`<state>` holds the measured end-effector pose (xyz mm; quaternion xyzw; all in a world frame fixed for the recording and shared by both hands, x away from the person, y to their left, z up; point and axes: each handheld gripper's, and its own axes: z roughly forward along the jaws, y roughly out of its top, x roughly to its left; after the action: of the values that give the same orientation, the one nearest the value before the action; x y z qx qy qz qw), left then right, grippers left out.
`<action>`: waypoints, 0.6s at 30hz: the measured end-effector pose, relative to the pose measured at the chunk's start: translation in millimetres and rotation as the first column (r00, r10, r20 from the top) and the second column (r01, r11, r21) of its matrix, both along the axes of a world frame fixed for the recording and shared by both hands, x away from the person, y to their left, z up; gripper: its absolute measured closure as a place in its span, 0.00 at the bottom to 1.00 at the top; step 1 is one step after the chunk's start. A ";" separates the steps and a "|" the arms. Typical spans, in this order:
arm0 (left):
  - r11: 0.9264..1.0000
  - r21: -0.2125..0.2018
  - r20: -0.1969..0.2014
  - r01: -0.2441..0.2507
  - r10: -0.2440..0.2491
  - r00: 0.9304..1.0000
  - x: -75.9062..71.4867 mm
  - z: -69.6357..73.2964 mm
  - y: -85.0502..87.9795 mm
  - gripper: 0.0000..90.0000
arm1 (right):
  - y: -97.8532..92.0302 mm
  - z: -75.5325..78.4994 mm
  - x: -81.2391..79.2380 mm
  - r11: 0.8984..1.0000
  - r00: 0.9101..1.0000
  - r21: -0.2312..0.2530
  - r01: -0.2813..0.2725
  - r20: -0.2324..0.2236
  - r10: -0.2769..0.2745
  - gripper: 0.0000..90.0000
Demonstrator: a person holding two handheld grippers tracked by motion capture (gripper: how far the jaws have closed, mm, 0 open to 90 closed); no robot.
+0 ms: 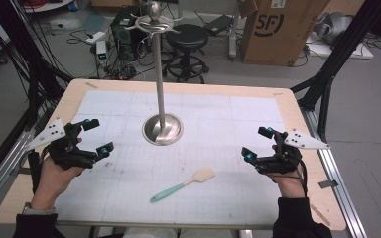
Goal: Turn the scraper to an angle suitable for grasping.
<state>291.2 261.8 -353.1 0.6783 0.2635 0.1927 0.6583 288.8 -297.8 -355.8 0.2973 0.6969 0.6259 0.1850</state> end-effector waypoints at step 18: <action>1.000 0.013 -0.012 -0.014 0.014 1.000 -4.8 -5.1 4.7 0.02 | 62.9 -24.8 14.8 0.965 0.972 -0.155 -0.211 -0.137 0.191 0.78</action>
<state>286.4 266.5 -358.2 0.6818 0.2710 0.1949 0.6509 303.6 -234.9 -380.6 0.2458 0.7838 0.5611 0.1022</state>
